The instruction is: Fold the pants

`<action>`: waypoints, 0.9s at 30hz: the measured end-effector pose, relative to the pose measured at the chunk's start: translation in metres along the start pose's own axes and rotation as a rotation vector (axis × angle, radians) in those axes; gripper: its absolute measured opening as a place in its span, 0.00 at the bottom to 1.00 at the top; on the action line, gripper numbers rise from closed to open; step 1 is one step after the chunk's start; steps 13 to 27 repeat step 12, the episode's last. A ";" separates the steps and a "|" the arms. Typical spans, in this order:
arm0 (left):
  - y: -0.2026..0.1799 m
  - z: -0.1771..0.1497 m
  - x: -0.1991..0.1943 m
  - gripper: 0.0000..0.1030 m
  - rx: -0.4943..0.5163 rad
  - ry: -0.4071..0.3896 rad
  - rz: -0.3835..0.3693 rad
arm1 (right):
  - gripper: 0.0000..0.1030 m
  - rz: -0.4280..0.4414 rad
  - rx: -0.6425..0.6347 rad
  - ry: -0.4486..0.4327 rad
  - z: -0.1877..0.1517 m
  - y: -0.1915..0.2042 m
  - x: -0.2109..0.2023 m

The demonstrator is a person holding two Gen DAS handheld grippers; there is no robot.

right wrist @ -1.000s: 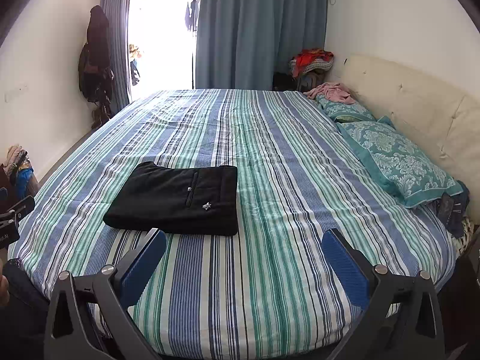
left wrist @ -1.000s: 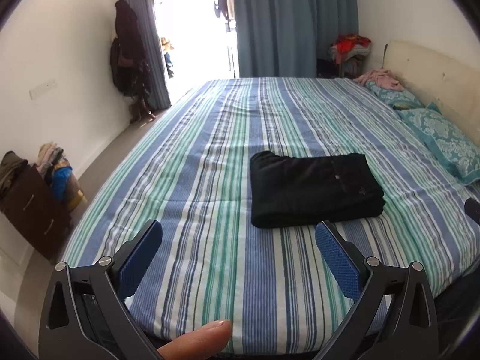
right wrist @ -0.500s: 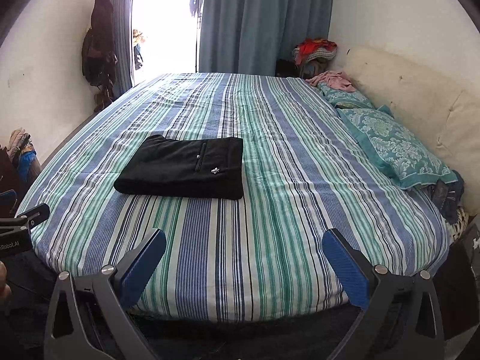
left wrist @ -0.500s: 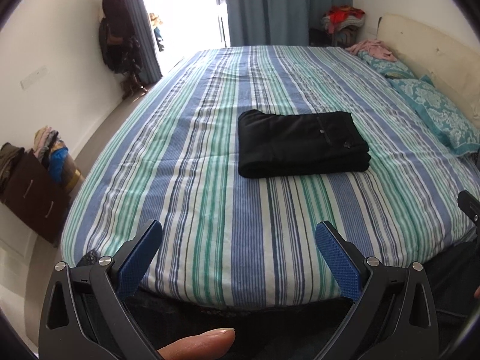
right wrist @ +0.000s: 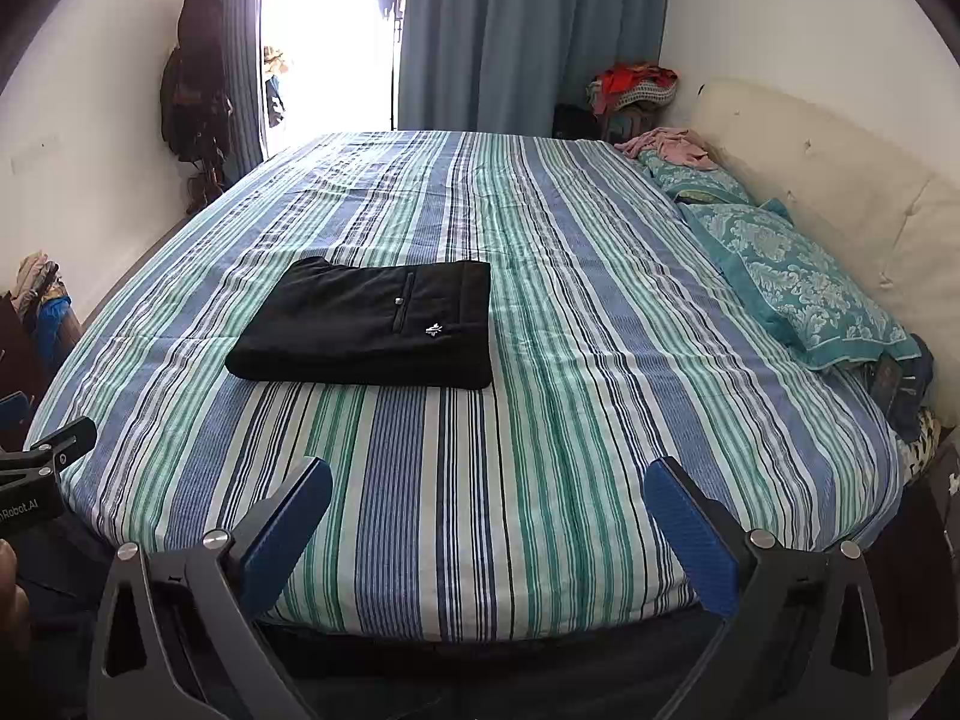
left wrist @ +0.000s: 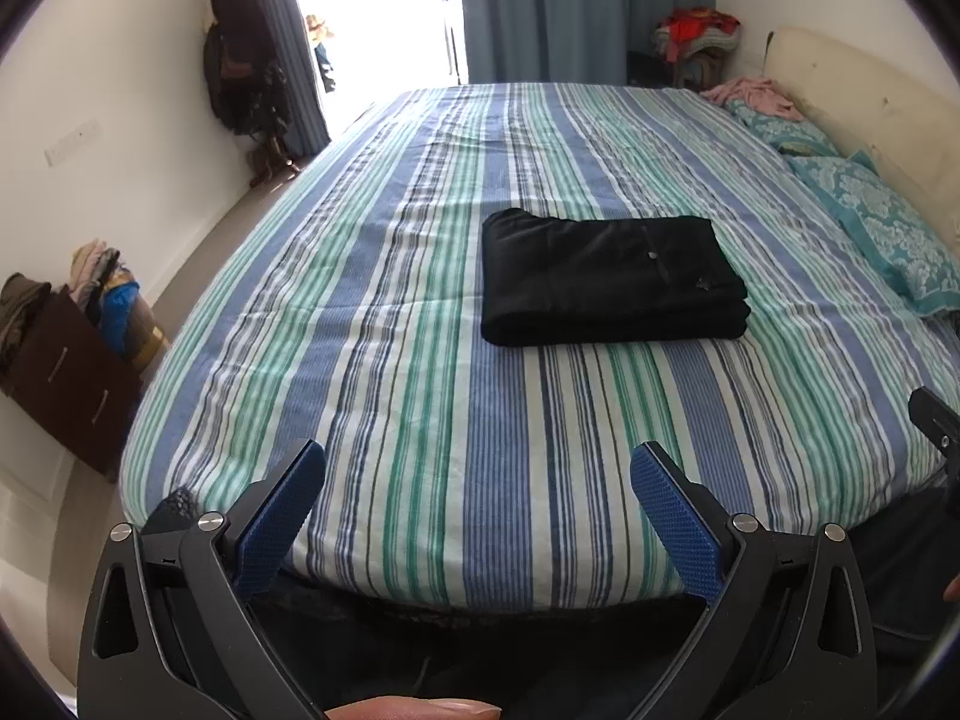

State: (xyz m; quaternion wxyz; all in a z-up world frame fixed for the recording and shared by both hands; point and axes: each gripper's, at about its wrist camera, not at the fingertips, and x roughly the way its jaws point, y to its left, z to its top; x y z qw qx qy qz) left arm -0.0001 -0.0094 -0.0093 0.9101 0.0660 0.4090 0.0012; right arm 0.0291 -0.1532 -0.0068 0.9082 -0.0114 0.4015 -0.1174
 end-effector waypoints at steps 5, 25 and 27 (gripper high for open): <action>-0.001 -0.001 -0.001 0.99 0.004 -0.001 0.004 | 1.00 -0.002 -0.005 0.004 -0.001 0.000 0.000; -0.001 -0.001 -0.002 0.99 0.007 -0.009 -0.002 | 1.00 -0.001 -0.008 0.004 -0.003 0.003 0.000; -0.001 -0.001 -0.002 0.99 0.007 -0.009 -0.002 | 1.00 -0.001 -0.008 0.004 -0.003 0.003 0.000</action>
